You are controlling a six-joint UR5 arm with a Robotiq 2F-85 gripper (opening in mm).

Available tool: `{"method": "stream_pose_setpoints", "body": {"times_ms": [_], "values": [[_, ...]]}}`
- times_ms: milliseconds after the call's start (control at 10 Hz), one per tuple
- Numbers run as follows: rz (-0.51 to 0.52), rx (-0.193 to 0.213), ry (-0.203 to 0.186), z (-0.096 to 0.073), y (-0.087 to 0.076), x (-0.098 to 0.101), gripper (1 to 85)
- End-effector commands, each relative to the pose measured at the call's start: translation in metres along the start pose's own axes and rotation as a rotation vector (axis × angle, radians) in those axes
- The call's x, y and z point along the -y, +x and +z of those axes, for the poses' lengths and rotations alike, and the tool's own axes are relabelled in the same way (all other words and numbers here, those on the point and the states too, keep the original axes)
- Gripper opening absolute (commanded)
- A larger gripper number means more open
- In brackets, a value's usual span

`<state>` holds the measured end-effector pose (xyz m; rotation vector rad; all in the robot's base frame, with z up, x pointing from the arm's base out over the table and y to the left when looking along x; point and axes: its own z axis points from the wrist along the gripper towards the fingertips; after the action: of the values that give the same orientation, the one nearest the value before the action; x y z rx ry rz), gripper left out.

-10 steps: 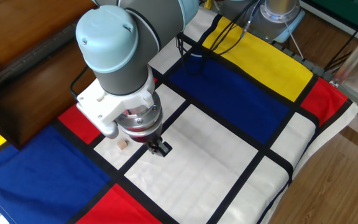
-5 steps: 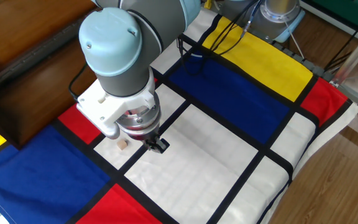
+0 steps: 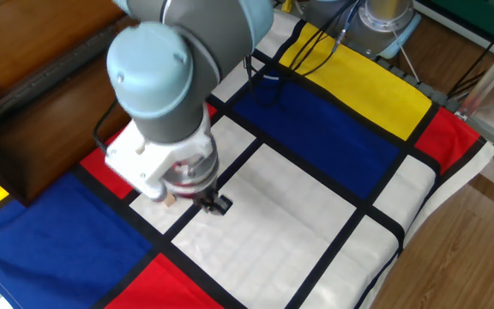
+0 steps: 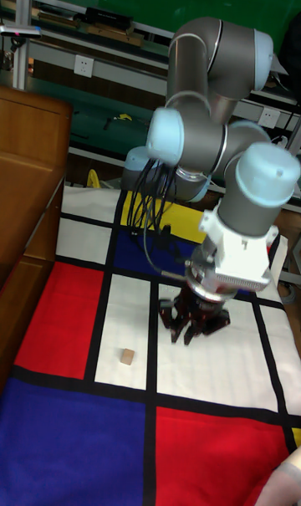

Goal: Put the object on the shelf

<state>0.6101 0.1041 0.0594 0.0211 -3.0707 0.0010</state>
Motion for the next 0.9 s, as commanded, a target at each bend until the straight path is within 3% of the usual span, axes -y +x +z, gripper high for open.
{"method": "stream_pose_setpoints", "body": {"times_ms": [0,200,300,500,800], "values": [[-0.011,0.04,-0.02,0.04,-0.034,-0.005,27.3],[-0.032,0.068,-0.018,0.066,-0.046,-0.001,28.7],[-0.032,0.071,-0.021,0.07,-0.047,0.0,30.3],[-0.013,0.056,-0.068,0.069,-0.04,-0.004,32.0],[-0.048,0.031,-0.056,0.057,-0.025,0.012,40.0]]}}
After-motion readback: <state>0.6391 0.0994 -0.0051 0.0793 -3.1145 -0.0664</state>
